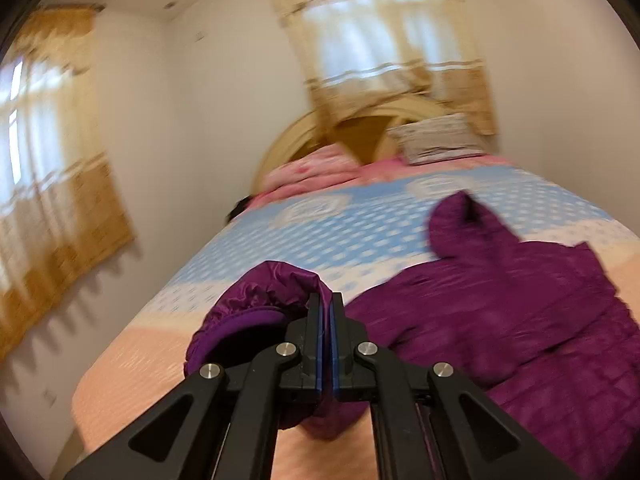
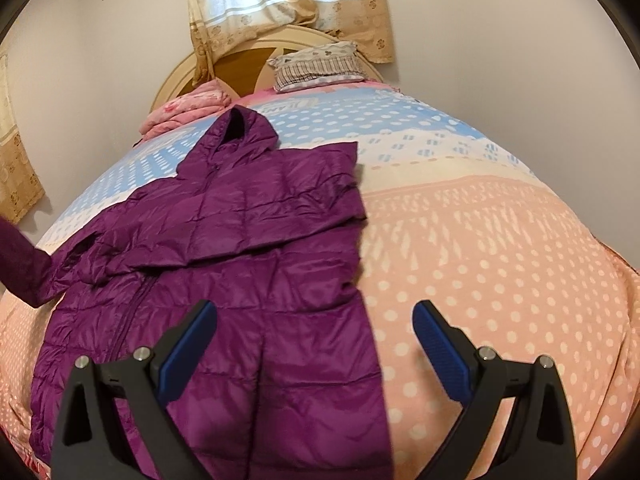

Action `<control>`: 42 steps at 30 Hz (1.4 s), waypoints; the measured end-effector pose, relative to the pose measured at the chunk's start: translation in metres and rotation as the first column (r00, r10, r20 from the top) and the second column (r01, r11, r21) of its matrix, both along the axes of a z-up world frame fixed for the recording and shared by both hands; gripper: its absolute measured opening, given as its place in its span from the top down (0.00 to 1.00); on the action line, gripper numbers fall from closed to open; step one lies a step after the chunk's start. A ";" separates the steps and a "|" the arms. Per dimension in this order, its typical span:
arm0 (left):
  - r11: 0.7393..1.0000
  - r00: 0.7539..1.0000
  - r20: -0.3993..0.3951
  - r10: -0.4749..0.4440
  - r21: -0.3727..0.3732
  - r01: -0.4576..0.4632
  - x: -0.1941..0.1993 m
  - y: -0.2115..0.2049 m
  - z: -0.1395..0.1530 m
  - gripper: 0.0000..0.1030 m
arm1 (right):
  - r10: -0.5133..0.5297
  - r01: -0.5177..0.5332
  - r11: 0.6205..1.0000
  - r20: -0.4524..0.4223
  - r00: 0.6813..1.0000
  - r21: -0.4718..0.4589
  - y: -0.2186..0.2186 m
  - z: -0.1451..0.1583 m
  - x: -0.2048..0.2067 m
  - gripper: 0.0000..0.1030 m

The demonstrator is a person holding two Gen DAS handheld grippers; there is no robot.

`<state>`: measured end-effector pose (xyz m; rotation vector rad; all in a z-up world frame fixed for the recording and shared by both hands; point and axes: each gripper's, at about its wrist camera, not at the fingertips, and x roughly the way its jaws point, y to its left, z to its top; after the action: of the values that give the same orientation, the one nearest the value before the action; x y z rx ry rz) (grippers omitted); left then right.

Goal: Fold large clothes
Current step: 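Grasp the jacket side edge with the left tool and fold it toward the zipper, then open the left tool and withdraw it from the folded side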

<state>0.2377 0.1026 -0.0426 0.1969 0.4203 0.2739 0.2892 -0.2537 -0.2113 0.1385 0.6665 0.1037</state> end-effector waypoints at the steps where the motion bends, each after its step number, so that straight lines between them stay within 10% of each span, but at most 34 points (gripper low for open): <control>1: 0.999 0.999 -0.006 -0.047 -0.005 0.047 0.009 -0.021 -0.001 0.99 | -0.002 0.002 1.000 0.000 1.000 0.001 -0.002 0.000 0.000 0.03; 14: 0.958 0.956 -0.077 -0.282 0.033 0.285 0.072 -0.191 -0.050 0.93 | -0.009 0.009 1.000 -0.031 0.999 0.005 -0.016 -0.014 0.008 0.03; 15: 0.955 0.954 -0.075 -0.292 0.042 0.295 0.067 -0.195 -0.053 0.84 | -0.009 0.009 1.000 -0.034 0.999 0.006 -0.017 -0.015 0.009 0.03; 18: 0.945 0.947 -0.046 -0.319 0.053 0.321 0.059 -0.205 -0.055 0.16 | -0.011 0.011 1.000 -0.044 0.999 -0.001 -0.018 -0.017 0.011 0.03; 19: 0.947 0.949 -0.005 -0.314 0.071 0.314 0.051 -0.205 -0.053 0.10 | -0.010 0.010 1.000 -0.047 0.999 -0.001 -0.017 -0.016 0.011 0.03; 30: 0.998 0.998 -0.040 -0.057 0.032 0.058 0.040 -0.076 -0.072 0.09 | 0.122 -0.121 0.992 -0.045 0.992 0.031 0.034 0.013 0.021 0.03; 40: 0.983 0.972 -0.192 0.133 -0.102 -0.155 0.039 0.020 -0.129 0.09 | 0.348 -0.335 0.936 -0.165 0.923 0.103 0.140 -0.004 0.075 0.03; 42: 0.979 0.970 -0.202 0.133 -0.123 -0.160 0.041 0.025 -0.133 0.09 | 0.373 -0.355 0.927 -0.196 0.907 0.119 0.151 -0.013 0.083 0.26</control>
<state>0.2788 0.1278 -0.1753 0.0553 0.6455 0.3715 0.3725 -0.1027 -0.2247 0.1020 0.9018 0.4833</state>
